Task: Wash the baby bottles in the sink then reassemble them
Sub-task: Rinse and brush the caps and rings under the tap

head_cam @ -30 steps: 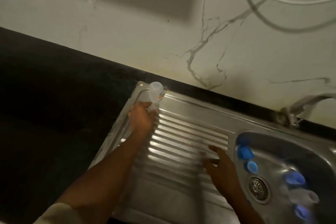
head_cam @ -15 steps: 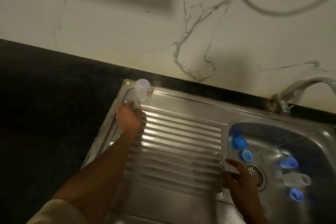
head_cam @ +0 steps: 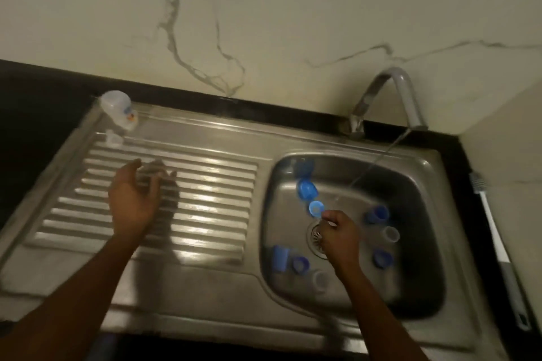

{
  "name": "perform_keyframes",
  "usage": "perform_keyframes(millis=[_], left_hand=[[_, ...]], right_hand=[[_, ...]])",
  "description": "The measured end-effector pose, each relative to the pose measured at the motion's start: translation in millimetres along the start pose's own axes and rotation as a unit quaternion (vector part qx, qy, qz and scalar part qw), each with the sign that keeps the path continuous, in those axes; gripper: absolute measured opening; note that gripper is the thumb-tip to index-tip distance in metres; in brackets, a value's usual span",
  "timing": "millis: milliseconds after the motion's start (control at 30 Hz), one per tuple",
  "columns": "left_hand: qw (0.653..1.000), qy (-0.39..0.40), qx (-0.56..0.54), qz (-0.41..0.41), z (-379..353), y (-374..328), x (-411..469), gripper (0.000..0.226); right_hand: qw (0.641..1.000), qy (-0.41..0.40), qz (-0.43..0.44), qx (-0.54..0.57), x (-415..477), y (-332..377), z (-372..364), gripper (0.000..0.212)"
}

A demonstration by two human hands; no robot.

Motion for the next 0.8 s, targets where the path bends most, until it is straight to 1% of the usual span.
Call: perform_keyframes(millis=[33,67,100,167,267,300,367,433,533,600,667,700,767,800], left_hand=[[0.999,-0.027,-0.017,0.020,-22,-40,-27,0.048],[0.999,-0.036,-0.013,0.010,-37,-53,-48,0.048],[1.000,-0.027,0.000,0.005,-41,-59,-63,0.044],[0.999,0.017,-0.032,-0.001,-67,-80,-99,0.037],[0.993,0.106,-0.027,-0.035,-119,-135,-152,0.039],[0.991,0.123,-0.015,-0.053,-132,-144,-161,0.041],[0.985,0.160,0.010,-0.060,-151,-166,-169,0.042],[0.979,0.187,0.023,-0.072,-165,-181,-169,0.040],[0.971,0.214,0.046,-0.095,-187,-189,-165,0.039],[0.968,0.226,0.044,-0.101,-197,-188,-160,0.032],[0.967,0.237,0.036,-0.089,-203,-188,-163,0.025],[0.966,0.240,0.033,-0.091,-205,-188,-164,0.025],[0.962,0.252,0.026,-0.098,-209,-188,-167,0.024],[0.961,0.258,0.020,-0.101,-211,-189,-167,0.023]], right_hand=[[0.999,0.008,-0.015,-0.027,26,-25,9,0.021],[0.998,0.022,-0.023,-0.054,44,-40,11,0.019],[0.996,0.043,-0.019,-0.078,54,-46,2,0.017],[0.987,0.110,-0.004,-0.121,75,-56,-4,0.018],[0.967,0.185,0.047,-0.167,117,-74,-10,0.037],[0.961,0.198,0.059,-0.187,126,-75,-16,0.046],[0.951,0.211,0.077,-0.214,136,-74,-28,0.058],[0.950,0.193,0.079,-0.231,139,-73,-40,0.061],[0.950,0.158,0.092,-0.254,141,-76,-47,0.053],[0.960,0.134,0.068,-0.238,142,-79,-41,0.042],[0.976,0.087,0.033,-0.199,142,-81,-26,0.036],[0.979,0.076,0.037,-0.183,143,-80,-19,0.034],[0.967,0.113,0.122,-0.193,145,-69,-6,0.027],[0.963,0.119,0.146,-0.191,148,-63,0,0.021]])
Point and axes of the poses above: each hand's wrist, its own x-axis towards the middle knuckle, its own z-axis out of the back of the hand, y = z × x, the point moved 1 cm from there along x, towards the middle knuckle, and after that the axes turned 12 degrees about -x, right-handed, at the moved point
